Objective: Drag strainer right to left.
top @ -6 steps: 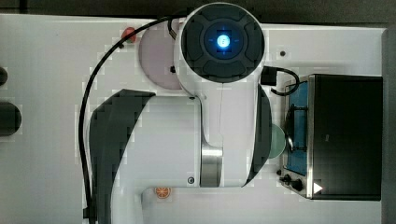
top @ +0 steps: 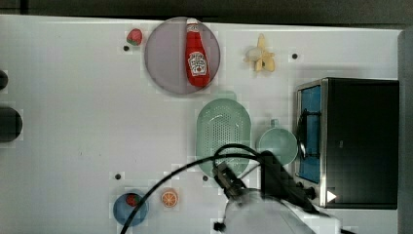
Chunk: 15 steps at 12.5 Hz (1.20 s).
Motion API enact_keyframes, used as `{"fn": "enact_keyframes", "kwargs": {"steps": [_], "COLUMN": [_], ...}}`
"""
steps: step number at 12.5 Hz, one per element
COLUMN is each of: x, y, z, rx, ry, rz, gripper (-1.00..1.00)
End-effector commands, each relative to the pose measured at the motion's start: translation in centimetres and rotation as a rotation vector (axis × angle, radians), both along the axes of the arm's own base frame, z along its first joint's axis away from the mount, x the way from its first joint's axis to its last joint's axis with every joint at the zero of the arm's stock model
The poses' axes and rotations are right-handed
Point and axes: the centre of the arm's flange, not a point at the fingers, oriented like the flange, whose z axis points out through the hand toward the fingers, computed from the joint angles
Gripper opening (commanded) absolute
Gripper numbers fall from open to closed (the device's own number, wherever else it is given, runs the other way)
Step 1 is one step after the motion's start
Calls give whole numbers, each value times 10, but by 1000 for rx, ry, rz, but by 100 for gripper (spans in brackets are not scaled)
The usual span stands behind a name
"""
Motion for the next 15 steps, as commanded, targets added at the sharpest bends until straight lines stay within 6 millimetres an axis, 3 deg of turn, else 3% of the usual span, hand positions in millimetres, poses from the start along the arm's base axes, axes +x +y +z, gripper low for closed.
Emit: {"fn": "enact_keyframes", "kwargs": {"steps": [1,5,8,11,15], "x": [26,46,57,84,99], "y": [10,14,23,40,52], "z": [-69,-164,-241,-296,-372], "rx": [-9,-11,-15,-18,3], "ry": [98,67,51,38,6], "rz": [-27,-82,-283,-394,-508], "gripper": [100,100,100,100,100]}}
